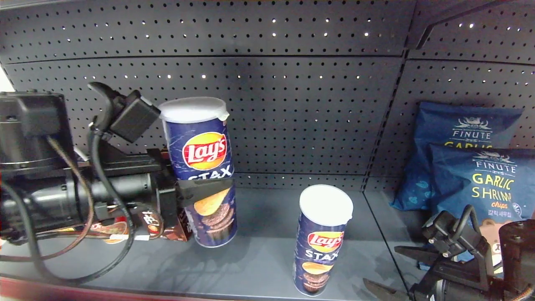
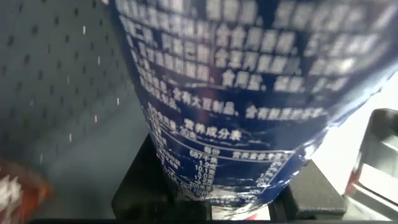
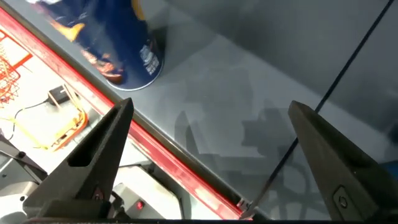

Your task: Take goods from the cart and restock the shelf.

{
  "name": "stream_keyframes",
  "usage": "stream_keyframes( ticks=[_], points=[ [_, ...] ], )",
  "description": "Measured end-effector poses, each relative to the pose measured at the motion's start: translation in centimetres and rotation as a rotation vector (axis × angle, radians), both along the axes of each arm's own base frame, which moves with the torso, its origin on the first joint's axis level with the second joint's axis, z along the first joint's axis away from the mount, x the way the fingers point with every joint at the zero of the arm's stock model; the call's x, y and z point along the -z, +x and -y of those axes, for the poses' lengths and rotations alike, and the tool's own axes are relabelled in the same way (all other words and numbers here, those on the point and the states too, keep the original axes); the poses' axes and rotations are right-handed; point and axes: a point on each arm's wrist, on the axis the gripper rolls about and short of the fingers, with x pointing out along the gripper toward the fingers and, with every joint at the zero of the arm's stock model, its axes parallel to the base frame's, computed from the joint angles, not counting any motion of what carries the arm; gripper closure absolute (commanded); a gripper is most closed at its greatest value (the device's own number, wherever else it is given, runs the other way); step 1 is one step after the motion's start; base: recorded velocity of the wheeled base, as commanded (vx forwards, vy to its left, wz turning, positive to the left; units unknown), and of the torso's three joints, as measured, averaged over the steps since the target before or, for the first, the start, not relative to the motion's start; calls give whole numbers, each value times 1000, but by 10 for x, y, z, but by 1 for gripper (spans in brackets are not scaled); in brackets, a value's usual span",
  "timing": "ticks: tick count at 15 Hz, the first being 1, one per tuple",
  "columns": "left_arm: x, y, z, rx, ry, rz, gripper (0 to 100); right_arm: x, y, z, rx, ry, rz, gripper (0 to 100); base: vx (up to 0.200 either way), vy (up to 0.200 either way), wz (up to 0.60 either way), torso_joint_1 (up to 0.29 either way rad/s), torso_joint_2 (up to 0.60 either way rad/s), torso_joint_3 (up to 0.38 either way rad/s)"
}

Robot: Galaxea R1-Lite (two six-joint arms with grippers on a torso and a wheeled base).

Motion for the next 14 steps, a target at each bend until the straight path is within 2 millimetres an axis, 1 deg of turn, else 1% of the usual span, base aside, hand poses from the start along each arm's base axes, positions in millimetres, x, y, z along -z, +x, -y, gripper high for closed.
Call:
stream_keyframes(
  ticks=[3, 6, 7, 11, 14],
  points=[
    [16, 35, 17, 35, -30, 58, 100, -2, 2, 0, 8, 5, 7, 0, 0, 0, 0, 0, 0, 0],
    [42, 64, 33, 88, -30, 29, 100, -5, 4, 0, 12, 10, 14, 0, 0, 0, 0, 0, 0, 0],
    [48, 73, 37, 99, -29, 21, 100, -5, 5, -1, 13, 12, 16, 0, 0, 0, 0, 0, 0, 0],
    [58, 113, 56, 169, -45, 26, 100, -7, 7, -2, 16, 16, 22, 0, 0, 0, 0, 0, 0, 0],
    [67, 138, 67, 182, -50, 30, 100, -7, 7, -2, 18, 16, 22, 0, 0, 0, 0, 0, 0, 0]
  ],
)
